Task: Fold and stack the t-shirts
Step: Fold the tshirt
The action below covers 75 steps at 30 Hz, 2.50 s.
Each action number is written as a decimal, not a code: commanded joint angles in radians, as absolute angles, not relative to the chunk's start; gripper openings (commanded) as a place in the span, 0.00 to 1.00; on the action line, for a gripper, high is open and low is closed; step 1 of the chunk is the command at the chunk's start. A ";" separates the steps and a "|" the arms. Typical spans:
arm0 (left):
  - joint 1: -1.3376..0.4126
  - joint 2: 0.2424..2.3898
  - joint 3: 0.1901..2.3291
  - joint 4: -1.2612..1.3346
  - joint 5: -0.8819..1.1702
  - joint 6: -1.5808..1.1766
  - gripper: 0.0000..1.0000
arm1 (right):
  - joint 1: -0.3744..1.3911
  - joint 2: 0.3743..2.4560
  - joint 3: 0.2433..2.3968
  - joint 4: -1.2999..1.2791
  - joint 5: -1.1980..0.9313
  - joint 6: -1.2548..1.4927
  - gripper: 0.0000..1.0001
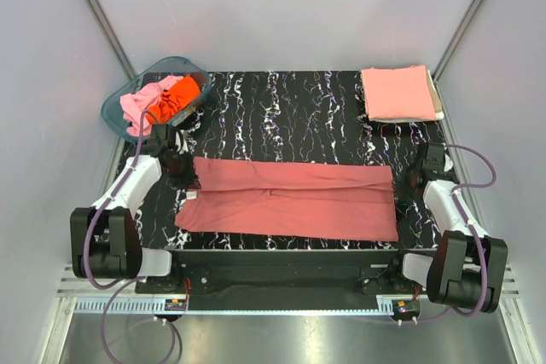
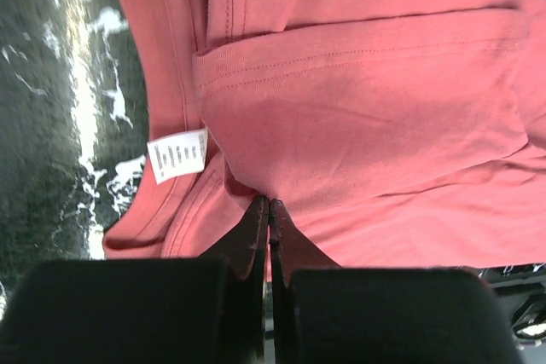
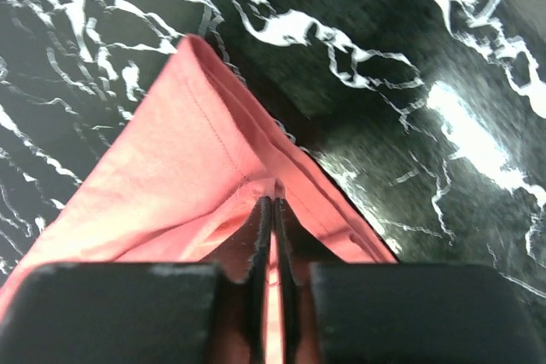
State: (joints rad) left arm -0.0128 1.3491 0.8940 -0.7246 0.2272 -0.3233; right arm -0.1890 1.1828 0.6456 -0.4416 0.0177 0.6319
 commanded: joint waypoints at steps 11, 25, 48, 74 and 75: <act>-0.008 1.350 0.848 -0.686 0.308 -0.301 0.00 | -0.195 1.175 0.741 -0.606 0.040 0.704 0.49; -0.017 1.307 0.824 -0.670 0.164 -0.319 0.00 | -0.195 1.315 0.791 -0.588 0.035 0.664 0.42; -0.143 1.442 0.834 -0.744 -0.012 -0.403 0.00 | -0.195 1.408 0.877 -0.535 -0.025 0.666 0.40; -0.184 1.417 0.914 -0.890 -0.009 -0.440 0.09 | -0.195 1.451 0.871 -0.486 -0.040 0.632 0.40; -0.184 1.422 0.922 -0.893 -0.012 -0.436 0.16 | -0.195 1.450 0.873 -0.486 -0.038 0.630 0.40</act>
State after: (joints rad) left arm -0.1780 1.3914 0.9047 -0.8890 0.0048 -0.4362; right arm -0.1909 1.4506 0.8433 -0.5117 -0.0288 0.6479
